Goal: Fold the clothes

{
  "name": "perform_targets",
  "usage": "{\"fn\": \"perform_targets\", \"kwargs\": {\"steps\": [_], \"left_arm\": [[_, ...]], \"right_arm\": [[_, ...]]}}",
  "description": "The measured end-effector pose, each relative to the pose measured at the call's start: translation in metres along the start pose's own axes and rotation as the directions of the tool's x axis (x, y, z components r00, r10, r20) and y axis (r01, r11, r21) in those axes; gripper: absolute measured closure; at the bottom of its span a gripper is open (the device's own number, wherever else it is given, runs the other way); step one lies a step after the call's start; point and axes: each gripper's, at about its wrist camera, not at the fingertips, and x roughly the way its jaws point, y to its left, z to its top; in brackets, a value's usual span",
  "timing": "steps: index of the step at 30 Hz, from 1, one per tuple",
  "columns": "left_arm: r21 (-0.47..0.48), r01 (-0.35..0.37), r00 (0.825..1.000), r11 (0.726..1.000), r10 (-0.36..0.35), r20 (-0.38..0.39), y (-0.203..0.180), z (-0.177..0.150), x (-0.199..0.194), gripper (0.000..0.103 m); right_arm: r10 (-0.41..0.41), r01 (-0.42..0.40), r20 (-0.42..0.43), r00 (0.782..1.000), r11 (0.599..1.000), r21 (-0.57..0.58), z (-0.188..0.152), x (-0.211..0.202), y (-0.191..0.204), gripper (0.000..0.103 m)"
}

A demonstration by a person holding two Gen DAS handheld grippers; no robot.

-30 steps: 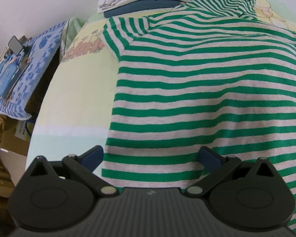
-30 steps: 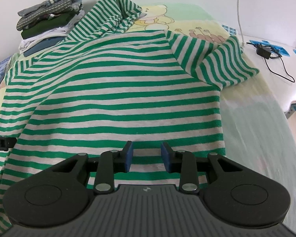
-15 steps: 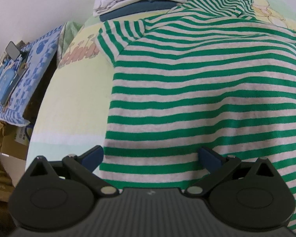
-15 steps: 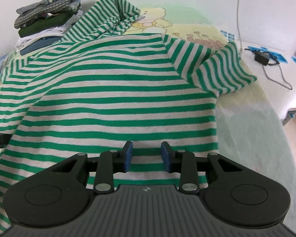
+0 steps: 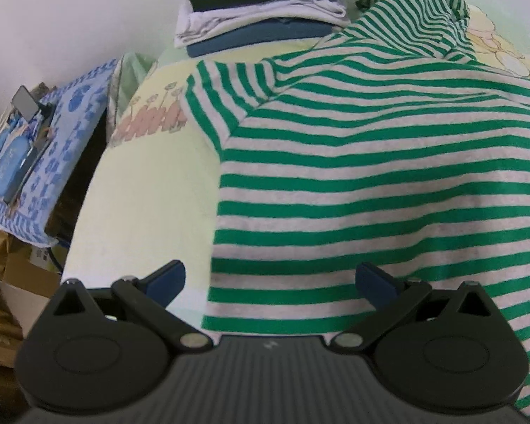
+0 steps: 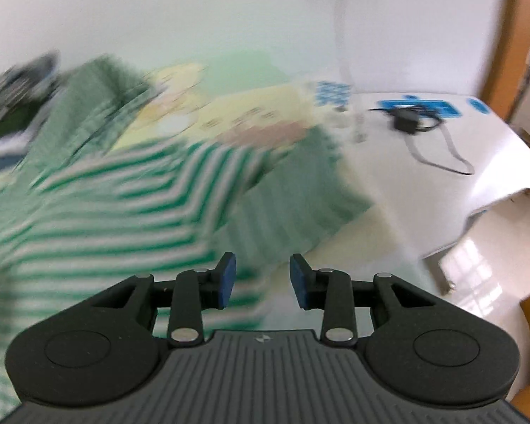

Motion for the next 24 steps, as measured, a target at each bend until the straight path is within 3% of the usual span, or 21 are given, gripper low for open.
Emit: {"fn": "perform_targets", "kwargs": {"steps": [7, 13, 15, 16, 19, 24], "left_arm": [[0.019, -0.015, 1.000, 1.000, 0.015, 0.019, -0.007, 0.005, 0.002, 0.001], [-0.029, 0.003, 1.000, 1.000, -0.003, 0.007, -0.003, 0.006, 0.004, 0.001], [-0.057, 0.012, 1.000, 0.998, -0.012, -0.001, -0.001, 0.006, 0.005, 0.001], [-0.067, 0.014, 1.000, 0.998, -0.014, -0.004, -0.001, 0.006, 0.005, 0.001], [-0.071, 0.008, 1.000, 0.997, -0.008, -0.002, -0.003, 0.006, 0.004, 0.001], [-0.063, -0.001, 1.000, 0.998, 0.001, 0.002, -0.004, 0.006, 0.004, 0.001]], "right_arm": [[-0.032, 0.032, 0.000, 1.000, 0.999, 0.023, 0.038, 0.046, -0.034, 0.063], [-0.032, 0.032, -0.030, 0.999, 0.999, 0.009, 0.040, 0.065, -0.039, 0.063], [-0.016, 0.016, -0.025, 1.000, 1.000, 0.015, 0.039, 0.061, -0.040, 0.082], [-0.007, 0.007, -0.023, 1.000, 1.000, 0.016, 0.039, 0.058, -0.040, 0.101], [0.019, -0.019, -0.016, 1.000, 1.000, 0.015, 0.039, 0.051, -0.041, 0.103], [-0.007, 0.007, 0.041, 0.999, 1.000, 0.002, 0.038, 0.027, -0.052, 0.103]]}}
